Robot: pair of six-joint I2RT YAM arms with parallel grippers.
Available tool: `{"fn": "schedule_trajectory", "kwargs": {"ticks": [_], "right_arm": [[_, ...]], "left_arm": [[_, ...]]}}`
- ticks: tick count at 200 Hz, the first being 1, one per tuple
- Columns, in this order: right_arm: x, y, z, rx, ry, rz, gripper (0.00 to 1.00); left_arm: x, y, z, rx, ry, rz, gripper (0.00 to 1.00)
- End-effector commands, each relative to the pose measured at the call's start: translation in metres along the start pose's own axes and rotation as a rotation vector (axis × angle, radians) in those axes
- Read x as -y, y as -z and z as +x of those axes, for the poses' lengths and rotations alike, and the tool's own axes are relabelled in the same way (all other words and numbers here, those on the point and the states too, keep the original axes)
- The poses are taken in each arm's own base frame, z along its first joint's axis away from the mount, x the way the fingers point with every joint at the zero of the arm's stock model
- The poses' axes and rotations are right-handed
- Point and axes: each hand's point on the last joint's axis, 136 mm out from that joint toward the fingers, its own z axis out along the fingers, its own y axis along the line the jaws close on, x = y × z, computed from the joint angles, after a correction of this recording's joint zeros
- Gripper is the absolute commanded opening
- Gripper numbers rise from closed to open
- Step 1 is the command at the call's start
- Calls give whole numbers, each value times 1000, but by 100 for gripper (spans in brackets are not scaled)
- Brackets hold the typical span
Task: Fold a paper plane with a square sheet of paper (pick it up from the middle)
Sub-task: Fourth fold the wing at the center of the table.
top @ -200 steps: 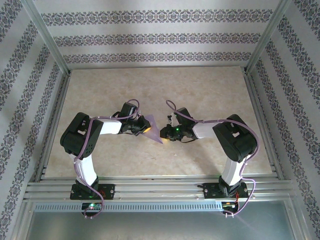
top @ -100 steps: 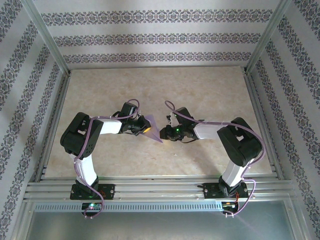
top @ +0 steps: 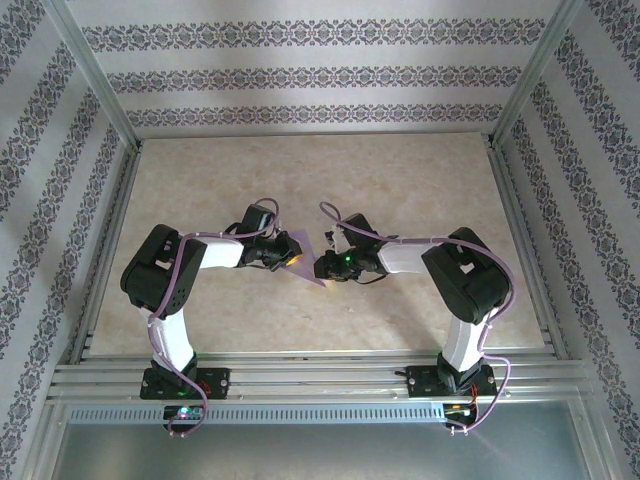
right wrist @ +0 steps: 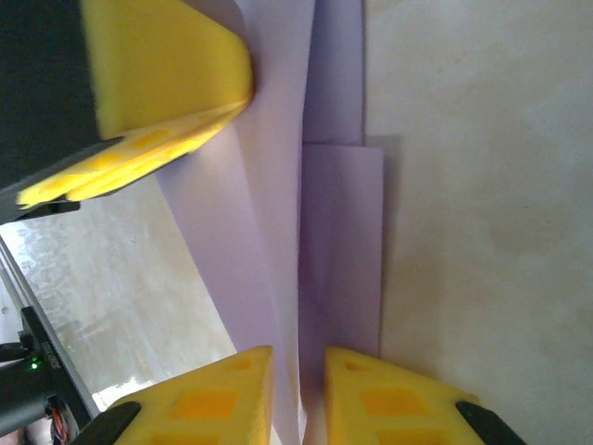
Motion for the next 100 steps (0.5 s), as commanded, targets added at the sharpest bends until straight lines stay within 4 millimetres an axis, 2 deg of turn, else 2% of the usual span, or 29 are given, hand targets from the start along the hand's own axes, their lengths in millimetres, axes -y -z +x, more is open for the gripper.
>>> {"fn": "schedule_trajectory", "kwargs": {"ticks": [1,42,62,100], "right_arm": [[0,-8,2,-23,29,11,20],[4,-12,2,-29,38,30,19],[7,-13,4,-33,34,37,14],[16,-15,11,-54,3,18,7]], "left_arm": [[-34,-6,9,-31,44,-105,14],[-34,-6,9,-31,45,-105,14],[-34,-6,9,-31,44,-103,14],[-12,0,3,-15,10,-47,14]]}}
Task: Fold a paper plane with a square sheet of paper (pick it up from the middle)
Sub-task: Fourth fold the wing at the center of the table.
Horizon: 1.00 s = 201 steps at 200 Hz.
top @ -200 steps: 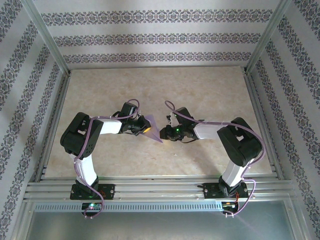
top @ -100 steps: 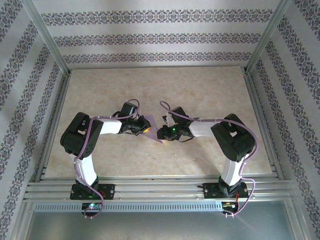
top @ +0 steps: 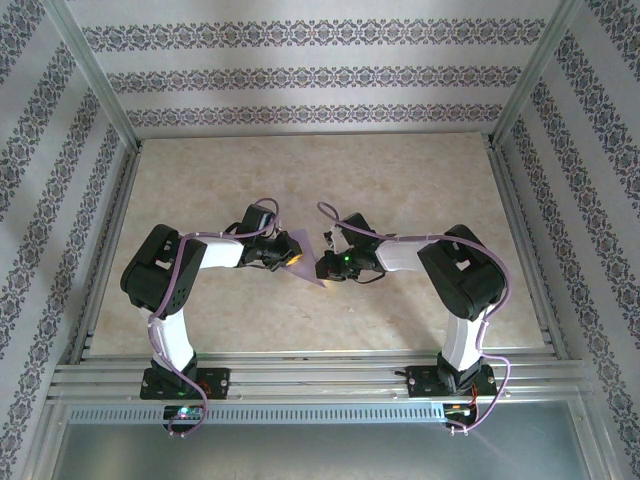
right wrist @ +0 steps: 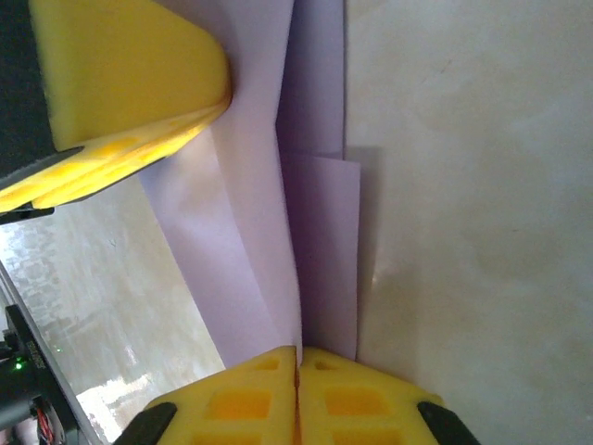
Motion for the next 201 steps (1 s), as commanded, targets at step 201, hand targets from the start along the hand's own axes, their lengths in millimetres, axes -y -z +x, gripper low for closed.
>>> {"fn": "schedule_trajectory", "kwargs": {"ticks": [201], "right_arm": [[30,-7,16,-42,-139,-51,5]], "left_arm": [[23,-1,29,-42,-110,79,15]]}}
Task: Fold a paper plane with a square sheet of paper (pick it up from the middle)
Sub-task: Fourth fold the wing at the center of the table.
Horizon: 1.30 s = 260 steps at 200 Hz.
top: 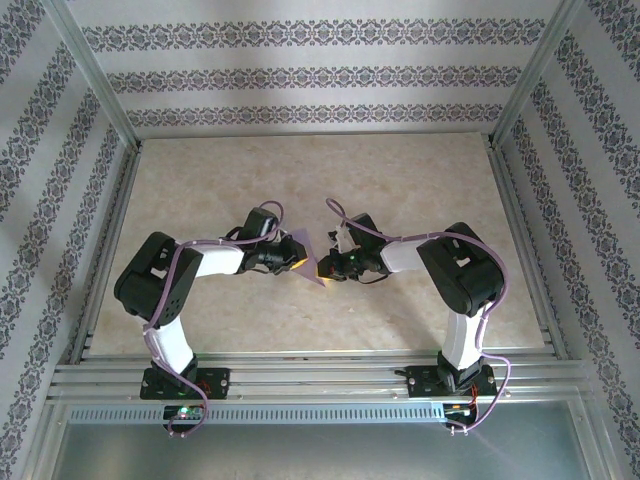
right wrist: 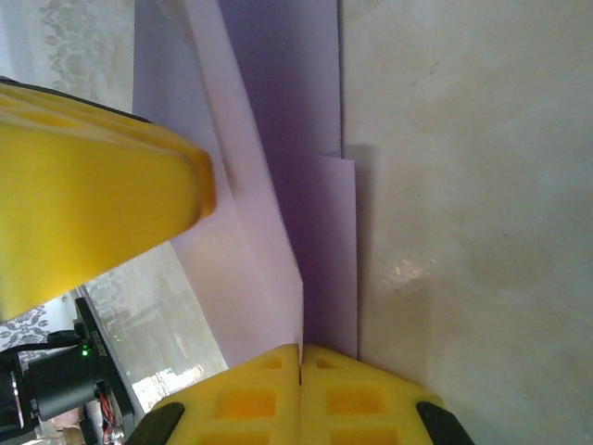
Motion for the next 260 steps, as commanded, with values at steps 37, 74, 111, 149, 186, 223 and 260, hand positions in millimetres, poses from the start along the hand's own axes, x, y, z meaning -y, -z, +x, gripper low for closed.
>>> {"fn": "schedule_trajectory", "kwargs": {"ticks": [37,74,111,149,186,223,260], "right_arm": [[31,-5,15,-34,-81,67,10],[20,0,11,-30,-78,35,14],[3,9,11,-40,-72,-9,16],[2,16,19,-56,-83,5,17],[0,17,24,-72,-87,1,16],[7,11,29,-96,-105,18,12],[16,3,29,-112,-130,35,10]], "left_arm": [[-2,-12,6,-18,-13,11,15],[-12,-14,10,-25,0,-9,15],[-15,-16,10,-26,1,-14,15],[-21,-17,13,-31,8,-26,16],[-25,-18,13,-32,14,-38,16],[-26,-17,13,-30,15,-45,17],[-12,-10,10,-18,-8,-21,17]]}}
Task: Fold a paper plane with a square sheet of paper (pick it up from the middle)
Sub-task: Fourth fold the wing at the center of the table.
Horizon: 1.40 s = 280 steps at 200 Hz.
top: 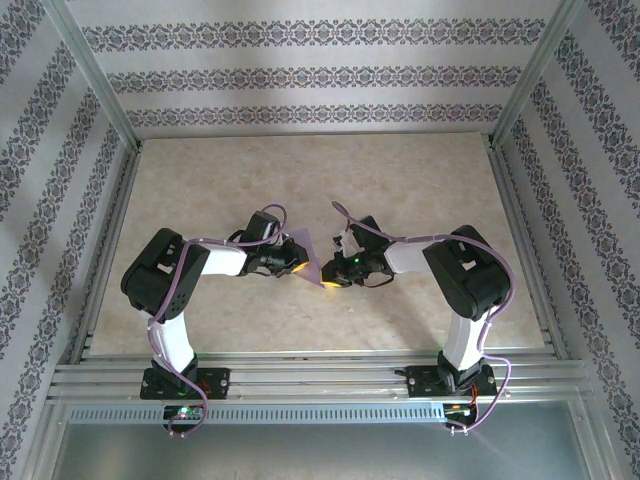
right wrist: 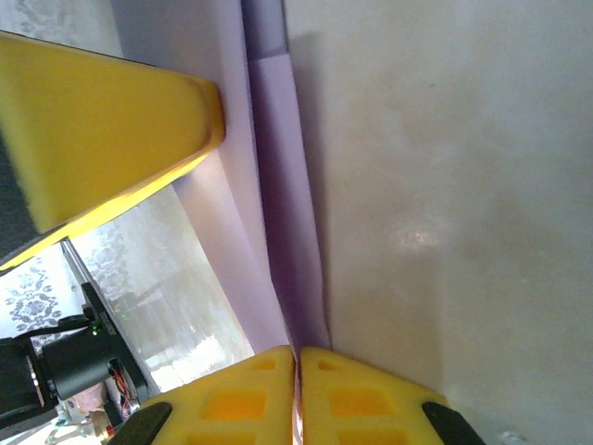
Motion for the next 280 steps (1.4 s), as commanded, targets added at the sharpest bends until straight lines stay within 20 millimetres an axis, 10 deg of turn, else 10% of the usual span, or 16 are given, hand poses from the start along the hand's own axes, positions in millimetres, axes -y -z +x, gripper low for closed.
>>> {"fn": "schedule_trajectory", "kwargs": {"ticks": [1,54,219,280], "right_arm": [[11,-7,9,-51,-40,16,10],[17,-9,10,-58,-41,27,12],[30,-14,16,-76,-11,62,13],[3,4,7,-27,24,33,16]], "left_arm": [[-4,0,6,-3,-9,-25,17],[32,18,3,26,-68,78,21],[12,-8,10,-31,-2,42,19],[-8,-12,14,-46,22,-32,19]]}}
